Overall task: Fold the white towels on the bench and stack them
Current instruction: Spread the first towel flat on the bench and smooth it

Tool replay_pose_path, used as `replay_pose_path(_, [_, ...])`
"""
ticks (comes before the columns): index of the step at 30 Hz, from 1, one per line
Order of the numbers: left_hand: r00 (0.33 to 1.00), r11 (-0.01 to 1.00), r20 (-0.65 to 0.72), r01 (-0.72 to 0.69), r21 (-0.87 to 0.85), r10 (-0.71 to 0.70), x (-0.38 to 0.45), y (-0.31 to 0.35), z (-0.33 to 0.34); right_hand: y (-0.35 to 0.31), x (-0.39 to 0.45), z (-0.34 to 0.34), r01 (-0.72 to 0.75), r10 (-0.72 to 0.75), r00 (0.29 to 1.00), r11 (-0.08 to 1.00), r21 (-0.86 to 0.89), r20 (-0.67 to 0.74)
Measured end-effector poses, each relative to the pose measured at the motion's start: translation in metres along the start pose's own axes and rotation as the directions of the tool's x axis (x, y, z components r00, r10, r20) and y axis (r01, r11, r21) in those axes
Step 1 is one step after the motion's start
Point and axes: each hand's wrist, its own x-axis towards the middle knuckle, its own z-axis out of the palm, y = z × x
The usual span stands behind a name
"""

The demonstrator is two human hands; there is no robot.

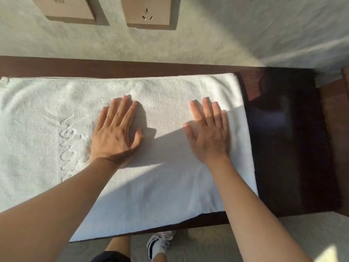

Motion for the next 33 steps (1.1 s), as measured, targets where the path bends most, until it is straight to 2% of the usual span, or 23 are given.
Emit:
replay_pose_path(3, [1.000,1.000,-0.007,-0.003,0.004,0.003,-0.001,-0.001,0.003,0.051,-0.002,-0.009,-0.146,0.146,0.989,0.989,0.017,0.009])
replay_pose_path(5, [1.000,1.000,-0.014,-0.007,0.010,0.007,0.000,-0.001,0.004,0.062,-0.003,-0.011,-0.200,0.199,0.979,0.979,0.041,0.034])
replay_pose_path(9, [1.000,0.999,0.015,-0.005,0.041,0.004,0.000,0.003,0.001,0.048,-0.002,-0.022,-0.236,0.234,0.970,0.971,0.029,0.068])
replay_pose_path(11, [1.000,0.997,0.031,-0.006,0.072,0.004,-0.002,0.006,0.000,0.030,-0.013,-0.029,-0.233,0.232,0.972,0.972,0.041,0.027])
replay_pose_path(14, [0.999,0.994,0.039,-0.016,0.105,0.012,-0.002,0.007,0.000,-0.017,-0.058,-0.024,-0.147,0.149,0.989,0.982,0.116,-0.005])
replay_pose_path(17, [0.999,0.995,0.030,-0.015,0.101,0.012,-0.002,0.006,-0.002,-0.045,-0.110,-0.004,-0.091,0.085,0.993,0.993,0.073,0.086])
replay_pose_path(21, [1.000,0.993,0.006,-0.027,0.111,0.027,0.000,0.003,0.002,-0.015,-0.129,0.005,-0.149,0.147,0.986,0.989,0.024,0.076])
replay_pose_path(25, [1.000,0.993,0.018,-0.020,0.119,0.017,-0.001,0.005,0.002,0.020,-0.136,0.003,-0.287,0.286,0.957,0.958,0.021,0.044])
replay_pose_path(29, [0.997,0.993,0.066,0.023,0.114,-0.031,-0.009,0.021,-0.007,0.021,-0.135,0.003,-0.313,0.311,0.949,0.950,0.025,0.061])
replay_pose_path(31, [0.995,0.998,0.096,-0.008,0.070,0.001,-0.027,0.044,-0.007,0.020,-0.134,0.001,-0.320,0.318,0.946,0.947,0.027,0.064])
replay_pose_path(33, [0.988,0.995,0.126,-0.097,0.021,0.094,-0.055,0.073,0.000,0.019,-0.135,0.001,-0.311,0.308,0.949,0.949,0.042,0.069])
